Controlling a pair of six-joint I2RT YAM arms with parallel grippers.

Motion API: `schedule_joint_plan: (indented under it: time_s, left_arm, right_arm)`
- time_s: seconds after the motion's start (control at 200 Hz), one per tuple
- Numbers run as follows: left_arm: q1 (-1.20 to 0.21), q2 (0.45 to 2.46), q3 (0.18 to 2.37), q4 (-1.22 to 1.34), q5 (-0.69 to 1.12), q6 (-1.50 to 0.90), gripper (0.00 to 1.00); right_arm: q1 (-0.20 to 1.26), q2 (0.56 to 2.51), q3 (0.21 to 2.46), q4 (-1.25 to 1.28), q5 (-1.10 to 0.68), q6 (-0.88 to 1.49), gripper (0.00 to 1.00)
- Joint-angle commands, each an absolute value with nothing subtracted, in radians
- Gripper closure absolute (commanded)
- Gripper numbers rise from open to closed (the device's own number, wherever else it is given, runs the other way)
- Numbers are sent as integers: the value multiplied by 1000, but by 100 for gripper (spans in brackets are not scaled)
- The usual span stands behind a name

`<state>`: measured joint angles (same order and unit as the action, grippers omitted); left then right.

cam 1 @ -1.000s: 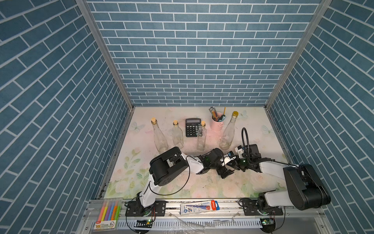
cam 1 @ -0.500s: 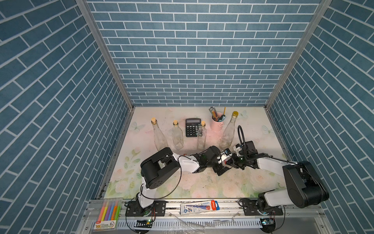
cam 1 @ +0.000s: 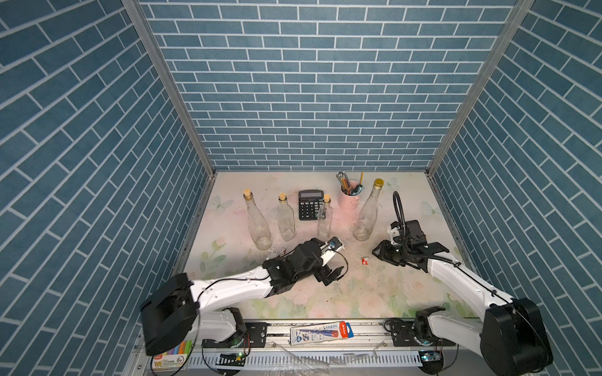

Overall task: Remove the label from the bottle
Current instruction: Place the label at the center of the board, then reset both arms

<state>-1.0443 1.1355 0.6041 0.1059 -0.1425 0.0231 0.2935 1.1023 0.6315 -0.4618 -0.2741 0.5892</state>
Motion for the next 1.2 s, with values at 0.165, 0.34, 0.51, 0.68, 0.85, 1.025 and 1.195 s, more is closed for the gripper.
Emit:
schedule_joint_plan:
  time_s: [0.165,0.34,0.51,0.68,0.85,1.025,1.195]
  left_arm:
    - [-1045,920,570,-245,-938,-194,0]
    - [-1042,962,587,-428,-1233,-354,0]
    - [-1018,934,601,-587,-1292,-551,0]
    - [-949,943,555,-392,-1289,-386,0]
    - [-858,952,486,-125,-1176,-95,0]
    - [-788,884,385,102,-1112,109,0]
    - [-735,774,278,171,-1072,111,0]
  right_arm:
    - [166,1095,731,-485,118,395,2]
    - [144,1161,644,-157,423,302,1]
    - [105,1276,662,-85,552,250,1]
    - [72,1289,524,189,540,200,1]
    - [71,1306,470,331,534,169,1]
    - [71,1305,447,409,529,158,1]
    - [71,1287,410,483,509,153,1]
